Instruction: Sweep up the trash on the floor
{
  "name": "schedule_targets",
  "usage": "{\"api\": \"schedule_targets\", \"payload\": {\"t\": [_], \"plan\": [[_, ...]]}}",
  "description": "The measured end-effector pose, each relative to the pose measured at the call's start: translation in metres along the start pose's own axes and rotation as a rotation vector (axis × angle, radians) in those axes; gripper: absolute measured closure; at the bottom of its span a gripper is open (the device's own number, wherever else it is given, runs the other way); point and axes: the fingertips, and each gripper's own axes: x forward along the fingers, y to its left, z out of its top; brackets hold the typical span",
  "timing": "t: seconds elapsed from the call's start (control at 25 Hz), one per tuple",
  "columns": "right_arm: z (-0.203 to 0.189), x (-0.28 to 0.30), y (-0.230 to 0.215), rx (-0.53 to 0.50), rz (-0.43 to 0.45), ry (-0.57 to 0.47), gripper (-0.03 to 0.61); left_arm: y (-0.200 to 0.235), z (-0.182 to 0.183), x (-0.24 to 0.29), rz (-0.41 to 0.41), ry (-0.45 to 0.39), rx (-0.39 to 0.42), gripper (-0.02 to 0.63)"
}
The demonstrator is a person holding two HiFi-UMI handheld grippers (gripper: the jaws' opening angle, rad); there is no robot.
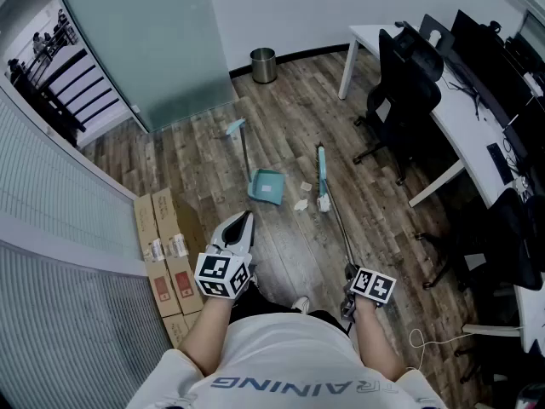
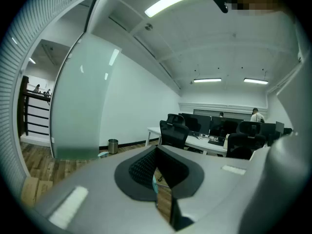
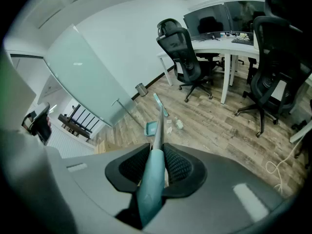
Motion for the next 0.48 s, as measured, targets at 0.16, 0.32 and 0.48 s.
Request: {"api": "schedule_targets", "payload": {"t": [0.16, 0.32, 0.48], "plan": [[-0.005, -0.005, 0.001, -0.004, -0.002, 0.004, 0.472, -0.006, 0.000, -0.002, -0.010, 0.004, -0.002, 0.611], [-0.010, -0.008, 0.001, -0.003, -0.001, 0.008, 0.472, -0.012, 0.000, -0.003, -0.023, 0.014, -0.003, 0.612], [-0.012, -0.008, -0.002, -0.003, -0.003, 0.006, 0.472, -0.015, -0.002, -0.004, -0.042, 0.016, -0.018, 0.611]]}}
